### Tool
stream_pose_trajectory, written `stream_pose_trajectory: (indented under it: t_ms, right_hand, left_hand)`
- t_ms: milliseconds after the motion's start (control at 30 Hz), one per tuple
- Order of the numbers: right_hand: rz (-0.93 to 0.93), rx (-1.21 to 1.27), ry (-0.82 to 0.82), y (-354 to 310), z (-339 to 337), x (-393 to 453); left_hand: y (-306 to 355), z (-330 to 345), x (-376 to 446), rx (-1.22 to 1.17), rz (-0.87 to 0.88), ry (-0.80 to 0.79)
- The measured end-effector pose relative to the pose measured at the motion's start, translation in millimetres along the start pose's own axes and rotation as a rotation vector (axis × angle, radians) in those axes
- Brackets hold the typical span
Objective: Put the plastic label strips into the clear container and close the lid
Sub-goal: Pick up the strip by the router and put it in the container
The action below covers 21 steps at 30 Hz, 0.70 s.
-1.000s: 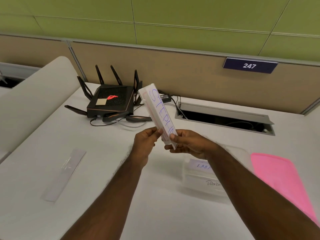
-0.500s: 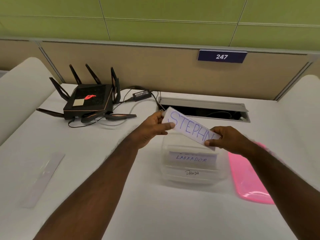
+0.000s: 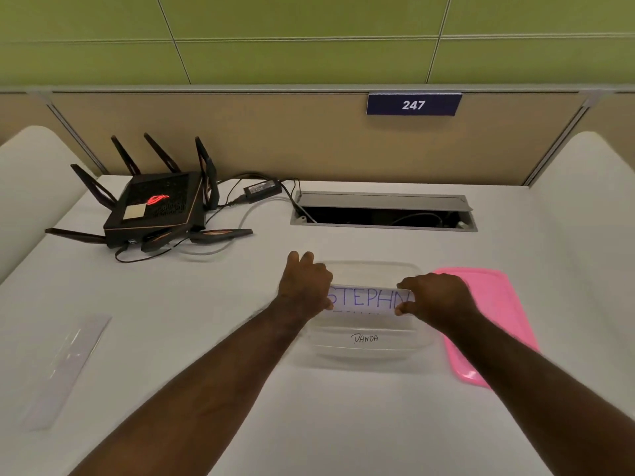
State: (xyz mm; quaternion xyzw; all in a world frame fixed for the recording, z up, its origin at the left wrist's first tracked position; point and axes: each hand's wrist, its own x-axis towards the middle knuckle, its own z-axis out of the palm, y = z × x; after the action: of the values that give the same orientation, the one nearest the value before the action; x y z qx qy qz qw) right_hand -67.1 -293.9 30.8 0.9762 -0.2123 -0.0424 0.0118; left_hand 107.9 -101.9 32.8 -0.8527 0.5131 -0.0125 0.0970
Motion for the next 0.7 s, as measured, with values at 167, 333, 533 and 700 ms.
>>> stream_pose_trajectory:
  t_ms: [167, 333, 533, 700]
  right_hand:
    - [-0.011, -0.11, -0.044, -13, 9, 10]
    - [-0.004, -0.209, -0.104, -26, 16, 11]
    - [0.001, -0.145, -0.062, -33, 12, 14]
    - [-0.009, 0.022, 0.071, -47, -14, 15]
  left_hand:
    - [15, 8, -1, 0.087, -0.008, -0.017]
    - [25, 12, 2, 0.12, 0.013, -0.1]
    - [21, 13, 0, 0.048, 0.012, 0.026]
    - [-3, 0, -16, -0.091, -0.143, 0.299]
